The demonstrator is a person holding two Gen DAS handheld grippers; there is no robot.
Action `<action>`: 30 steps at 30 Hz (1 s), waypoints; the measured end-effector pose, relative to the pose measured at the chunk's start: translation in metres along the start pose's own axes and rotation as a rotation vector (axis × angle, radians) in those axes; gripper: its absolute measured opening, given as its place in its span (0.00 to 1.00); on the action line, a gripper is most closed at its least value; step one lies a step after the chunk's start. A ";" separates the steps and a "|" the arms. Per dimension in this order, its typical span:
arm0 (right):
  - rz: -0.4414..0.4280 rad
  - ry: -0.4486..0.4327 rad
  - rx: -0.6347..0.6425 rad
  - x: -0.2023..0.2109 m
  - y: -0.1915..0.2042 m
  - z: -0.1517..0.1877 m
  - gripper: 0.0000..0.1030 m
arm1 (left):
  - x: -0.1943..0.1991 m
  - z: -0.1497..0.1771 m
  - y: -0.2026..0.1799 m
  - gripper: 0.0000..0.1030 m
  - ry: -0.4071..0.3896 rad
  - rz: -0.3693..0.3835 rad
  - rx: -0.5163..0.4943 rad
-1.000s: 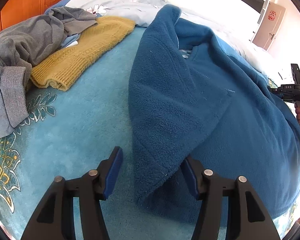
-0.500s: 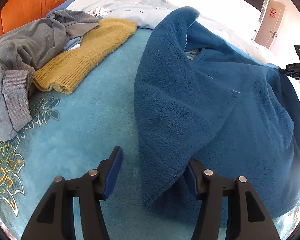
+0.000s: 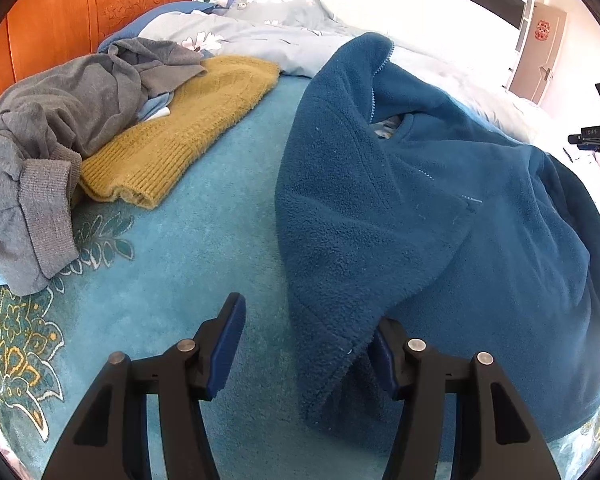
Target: Fold clothes
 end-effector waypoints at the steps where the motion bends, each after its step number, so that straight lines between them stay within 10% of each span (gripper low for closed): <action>1: -0.006 -0.011 0.007 0.008 0.003 -0.002 0.34 | 0.001 -0.002 0.000 0.57 -0.008 -0.001 0.000; 14: -0.511 0.113 0.314 -0.003 0.310 -0.002 0.43 | 0.011 -0.021 0.017 0.57 -0.094 0.041 0.063; 25: -0.522 0.192 0.296 -0.047 0.370 0.003 0.42 | 0.002 -0.005 0.062 0.49 -0.086 0.091 0.207; 27: -0.519 0.196 0.301 -0.045 0.369 0.006 0.13 | 0.002 -0.002 0.069 0.44 -0.079 0.106 0.237; 30: -0.519 0.193 0.323 -0.035 0.364 0.010 0.11 | 0.003 0.002 0.070 0.32 -0.075 0.124 0.253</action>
Point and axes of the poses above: each gripper's, at about its wrist camera, not at the fingertips, and x roughly against the way its jaws point, y to its left, z to its underside, the point moved 4 cm from there along -x, roughly the way its jaws point, and after that the axes turned 5 degrees about -z, right-handed, at the moved point
